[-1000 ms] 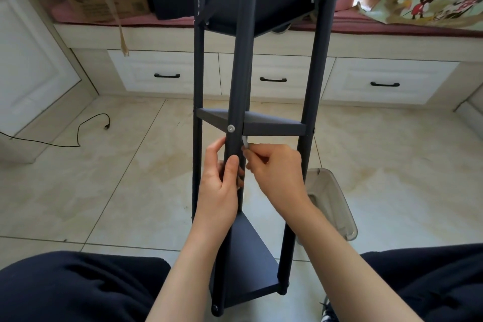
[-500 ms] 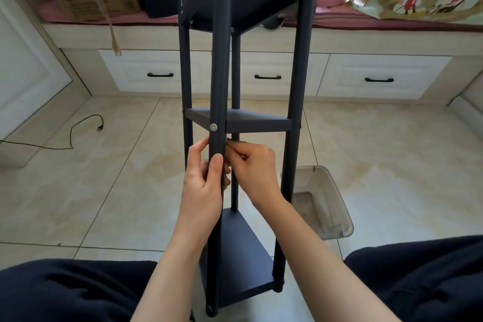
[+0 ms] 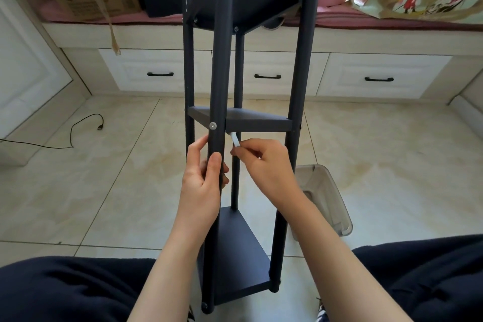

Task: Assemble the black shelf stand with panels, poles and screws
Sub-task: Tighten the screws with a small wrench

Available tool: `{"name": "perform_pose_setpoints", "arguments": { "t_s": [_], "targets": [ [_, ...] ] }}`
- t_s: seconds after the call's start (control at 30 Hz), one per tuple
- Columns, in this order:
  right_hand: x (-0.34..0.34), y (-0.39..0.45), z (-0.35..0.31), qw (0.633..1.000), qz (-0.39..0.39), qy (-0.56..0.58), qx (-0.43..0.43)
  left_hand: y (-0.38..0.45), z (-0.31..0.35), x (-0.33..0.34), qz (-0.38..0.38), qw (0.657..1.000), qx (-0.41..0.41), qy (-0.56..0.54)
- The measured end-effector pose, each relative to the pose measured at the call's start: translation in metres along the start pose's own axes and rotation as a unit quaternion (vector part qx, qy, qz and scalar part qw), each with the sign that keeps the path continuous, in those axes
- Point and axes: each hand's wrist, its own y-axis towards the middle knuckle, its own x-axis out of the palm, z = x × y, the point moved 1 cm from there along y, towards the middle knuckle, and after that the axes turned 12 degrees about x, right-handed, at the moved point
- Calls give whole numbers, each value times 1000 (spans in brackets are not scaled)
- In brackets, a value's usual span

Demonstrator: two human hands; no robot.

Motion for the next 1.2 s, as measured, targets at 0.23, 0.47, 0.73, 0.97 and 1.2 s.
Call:
{"name": "perform_pose_setpoints", "arguments": {
  "t_s": [0.23, 0.47, 0.73, 0.97, 1.2],
  "targets": [
    [-7, 2, -9, 999, 2, -49, -21, 0, 0, 0, -6, 1000, 0, 7],
    [-7, 1, -11, 997, 12, -72, -36, 0, 0, 0, -8, 1000, 2, 12],
    [14, 1, 0, 997, 44, -31, -63, -1, 0, -1, -6, 1000, 6, 6],
    [39, 9, 15, 986, 113, 35, -116, -1, -1, -2, -8, 1000, 1, 1],
    [51, 18, 24, 967, 174, 22, -183, 0, -3, -3, -14, 1000, 4, 11]
  ]
}}
